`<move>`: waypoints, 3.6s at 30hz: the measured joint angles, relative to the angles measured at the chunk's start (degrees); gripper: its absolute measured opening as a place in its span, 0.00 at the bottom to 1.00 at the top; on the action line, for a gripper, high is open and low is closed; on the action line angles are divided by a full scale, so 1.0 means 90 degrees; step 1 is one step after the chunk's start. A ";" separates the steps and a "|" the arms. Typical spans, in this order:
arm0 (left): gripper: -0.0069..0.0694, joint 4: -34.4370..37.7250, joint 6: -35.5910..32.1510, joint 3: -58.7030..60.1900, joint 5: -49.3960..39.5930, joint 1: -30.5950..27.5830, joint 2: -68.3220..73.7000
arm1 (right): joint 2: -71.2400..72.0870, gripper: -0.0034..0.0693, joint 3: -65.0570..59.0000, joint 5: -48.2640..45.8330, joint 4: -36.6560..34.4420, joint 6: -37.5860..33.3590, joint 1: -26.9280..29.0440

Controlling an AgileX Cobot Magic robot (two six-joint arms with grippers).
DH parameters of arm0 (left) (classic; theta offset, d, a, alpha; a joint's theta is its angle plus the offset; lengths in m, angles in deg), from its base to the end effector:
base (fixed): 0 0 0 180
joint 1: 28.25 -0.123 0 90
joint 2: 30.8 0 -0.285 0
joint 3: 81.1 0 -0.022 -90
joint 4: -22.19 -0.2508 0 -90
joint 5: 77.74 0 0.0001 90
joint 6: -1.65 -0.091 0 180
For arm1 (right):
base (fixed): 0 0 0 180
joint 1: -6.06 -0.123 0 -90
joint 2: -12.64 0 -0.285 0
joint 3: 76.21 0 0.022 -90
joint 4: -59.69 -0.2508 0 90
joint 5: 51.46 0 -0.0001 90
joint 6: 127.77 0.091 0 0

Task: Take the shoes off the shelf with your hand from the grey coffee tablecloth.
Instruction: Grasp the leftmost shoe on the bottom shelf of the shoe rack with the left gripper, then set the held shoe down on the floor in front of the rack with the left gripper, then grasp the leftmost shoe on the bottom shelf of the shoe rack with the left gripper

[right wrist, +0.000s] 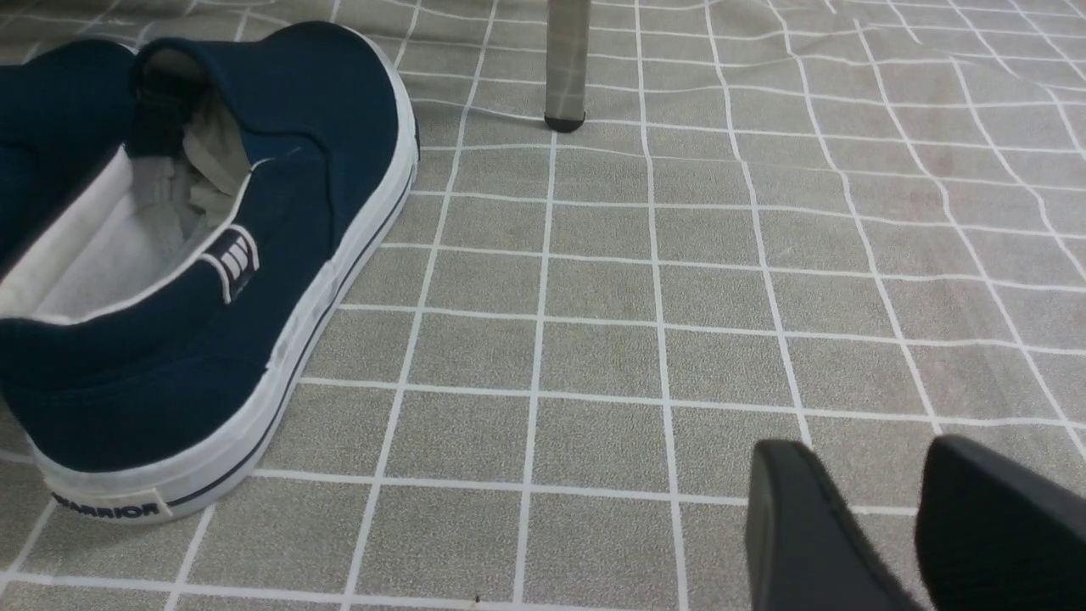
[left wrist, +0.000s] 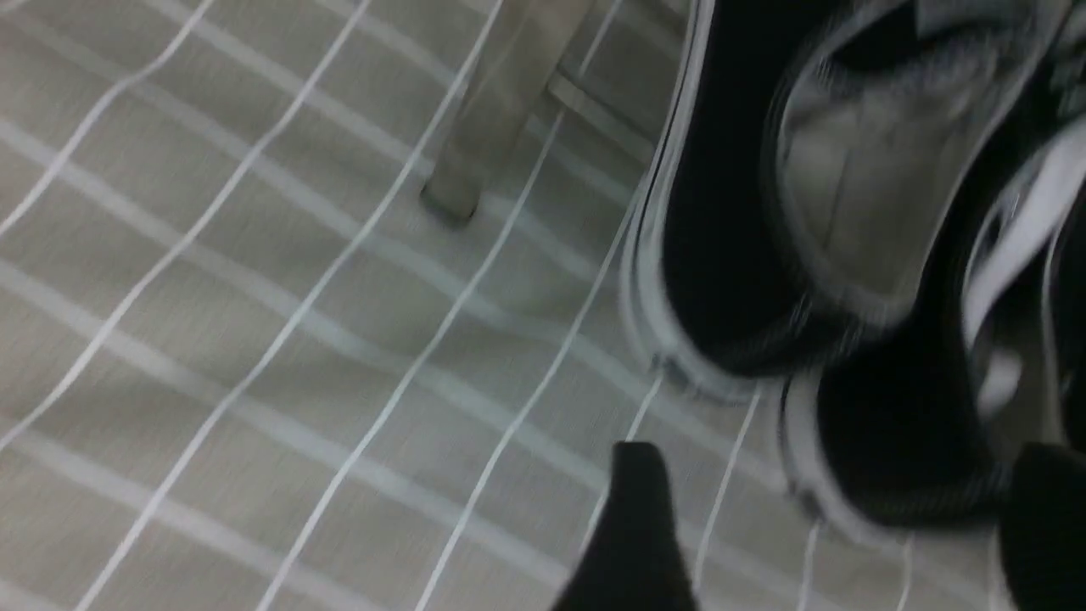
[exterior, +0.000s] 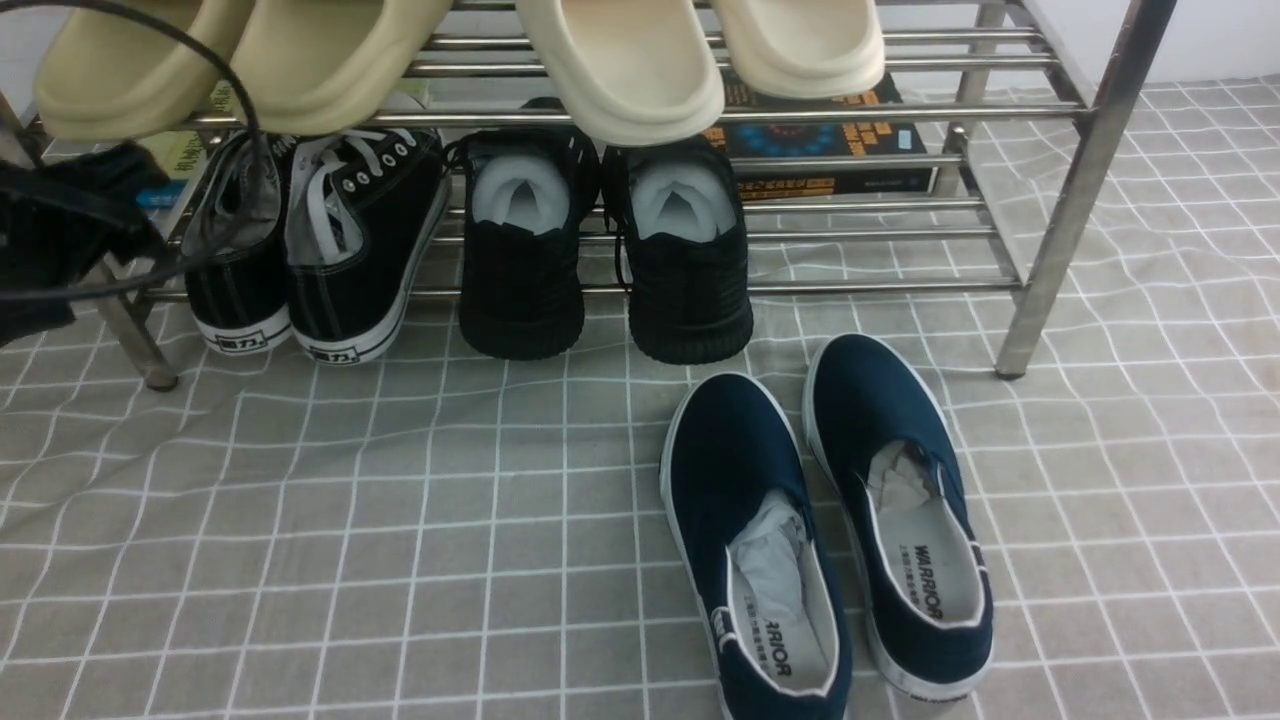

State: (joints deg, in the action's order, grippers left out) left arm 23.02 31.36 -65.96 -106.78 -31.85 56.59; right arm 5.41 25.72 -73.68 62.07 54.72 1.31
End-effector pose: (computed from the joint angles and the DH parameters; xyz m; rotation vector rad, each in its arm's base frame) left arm 0.3041 0.0185 0.3143 -0.6723 2.2090 -0.2489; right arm 0.0521 0.0029 0.1739 -0.0623 1.8755 0.0457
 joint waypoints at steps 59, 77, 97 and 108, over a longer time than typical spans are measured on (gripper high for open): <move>0.12 -0.1057 0.0631 -0.1007 -0.2808 -0.0008 0.0060 | 0.0000 0.38 0.0000 0.0000 0.0006 0.0000 0.0000; 0.13 -0.1238 0.1242 0.2587 -0.1713 -0.0008 -0.1604 | 0.0000 0.38 0.0000 0.0000 0.0006 0.0000 0.0000; 0.65 0.0802 -0.0754 0.0519 -0.1405 0.0553 -0.0677 | 0.0000 0.38 0.0000 0.0000 0.0006 0.0000 0.0000; 0.65 0.0968 -0.0838 -0.1287 -0.0356 0.0750 0.1443 | 0.0000 0.38 0.0000 0.0000 0.0006 0.0000 0.0000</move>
State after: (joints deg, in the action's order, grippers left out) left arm 31.72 23.82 -77.55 -109.99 -25.10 69.58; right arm 5.41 25.72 -73.68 62.12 54.72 1.31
